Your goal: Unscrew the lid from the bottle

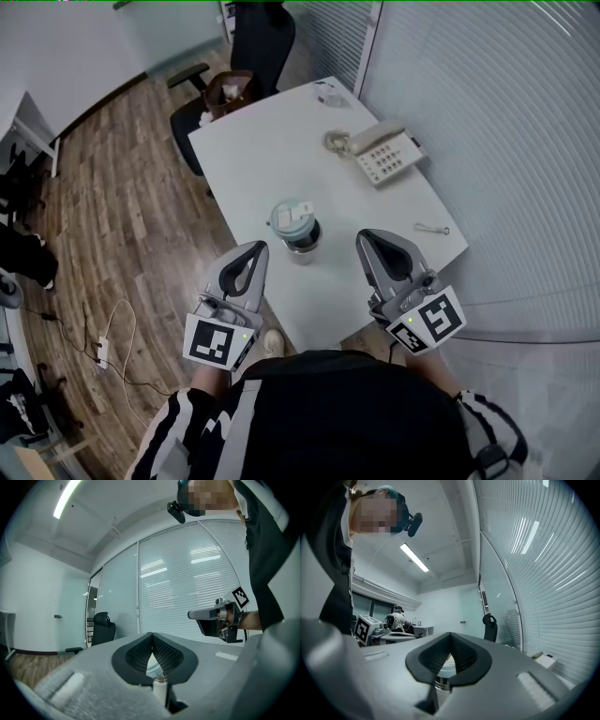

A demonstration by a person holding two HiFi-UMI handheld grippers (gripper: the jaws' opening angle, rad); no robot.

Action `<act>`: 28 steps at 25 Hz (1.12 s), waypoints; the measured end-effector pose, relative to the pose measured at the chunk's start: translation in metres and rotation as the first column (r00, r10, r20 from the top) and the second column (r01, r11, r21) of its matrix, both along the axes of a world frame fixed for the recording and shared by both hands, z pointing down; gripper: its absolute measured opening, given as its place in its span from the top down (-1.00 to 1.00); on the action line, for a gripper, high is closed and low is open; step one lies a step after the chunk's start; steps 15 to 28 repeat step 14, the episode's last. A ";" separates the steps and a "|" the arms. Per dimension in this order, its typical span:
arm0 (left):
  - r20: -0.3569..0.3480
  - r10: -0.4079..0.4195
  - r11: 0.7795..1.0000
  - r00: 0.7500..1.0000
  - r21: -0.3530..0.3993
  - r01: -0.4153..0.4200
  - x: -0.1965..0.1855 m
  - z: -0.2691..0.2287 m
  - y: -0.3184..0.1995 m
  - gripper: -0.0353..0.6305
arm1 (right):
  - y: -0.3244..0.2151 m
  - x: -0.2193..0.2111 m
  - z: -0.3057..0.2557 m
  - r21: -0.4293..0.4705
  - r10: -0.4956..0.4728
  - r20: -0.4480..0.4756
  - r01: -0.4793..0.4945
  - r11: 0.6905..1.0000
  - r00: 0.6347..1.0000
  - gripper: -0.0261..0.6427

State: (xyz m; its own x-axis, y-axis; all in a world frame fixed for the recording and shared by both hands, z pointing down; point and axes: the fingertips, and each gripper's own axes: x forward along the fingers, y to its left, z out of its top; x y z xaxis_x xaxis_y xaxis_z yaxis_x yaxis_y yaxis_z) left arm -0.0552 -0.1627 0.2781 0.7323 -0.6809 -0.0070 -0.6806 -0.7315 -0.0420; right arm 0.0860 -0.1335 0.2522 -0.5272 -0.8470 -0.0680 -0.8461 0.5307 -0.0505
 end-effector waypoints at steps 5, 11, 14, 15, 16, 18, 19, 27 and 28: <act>0.010 -0.020 1.000 1.000 0.014 0.020 -0.004 -0.004 -0.002 0.90 | -0.001 0.004 -0.009 -0.009 0.007 0.003 -0.007 1.000 1.000 0.93; 0.019 -0.040 0.999 0.999 0.017 0.040 -0.008 0.001 -0.013 0.90 | -0.005 0.001 -0.010 -0.004 0.004 0.008 -0.004 1.000 1.000 0.93; 0.001 -0.036 0.999 0.999 0.018 0.036 -0.006 0.012 -0.020 0.90 | -0.009 0.003 -0.003 0.007 0.007 0.005 -0.007 1.000 1.000 0.93; 0.001 -0.036 0.999 0.999 0.018 0.036 -0.006 0.012 -0.020 0.90 | -0.009 0.003 -0.003 0.007 0.007 0.005 -0.007 1.000 1.000 0.93; 0.001 -0.036 0.999 0.999 0.018 0.036 -0.006 0.012 -0.020 0.90 | -0.009 0.003 -0.003 0.007 0.007 0.005 -0.007 1.000 1.000 0.93; 0.001 -0.036 0.999 0.999 0.018 0.036 -0.006 0.012 -0.020 0.90 | -0.009 0.003 -0.003 0.007 0.007 0.005 -0.007 1.000 1.000 0.93; 0.001 -0.036 0.999 0.999 0.018 0.036 -0.006 0.012 -0.020 0.90 | -0.009 0.003 -0.003 0.007 0.007 0.005 -0.007 1.000 1.000 0.93; 0.001 -0.036 0.999 0.999 0.018 0.036 -0.006 0.012 -0.020 0.90 | -0.009 0.003 -0.003 0.007 0.007 0.005 -0.007 1.000 1.000 0.93; 0.001 -0.036 0.999 0.999 0.018 0.036 -0.006 0.012 -0.020 0.90 | -0.009 0.003 -0.003 0.007 0.007 0.005 -0.007 1.000 1.000 0.93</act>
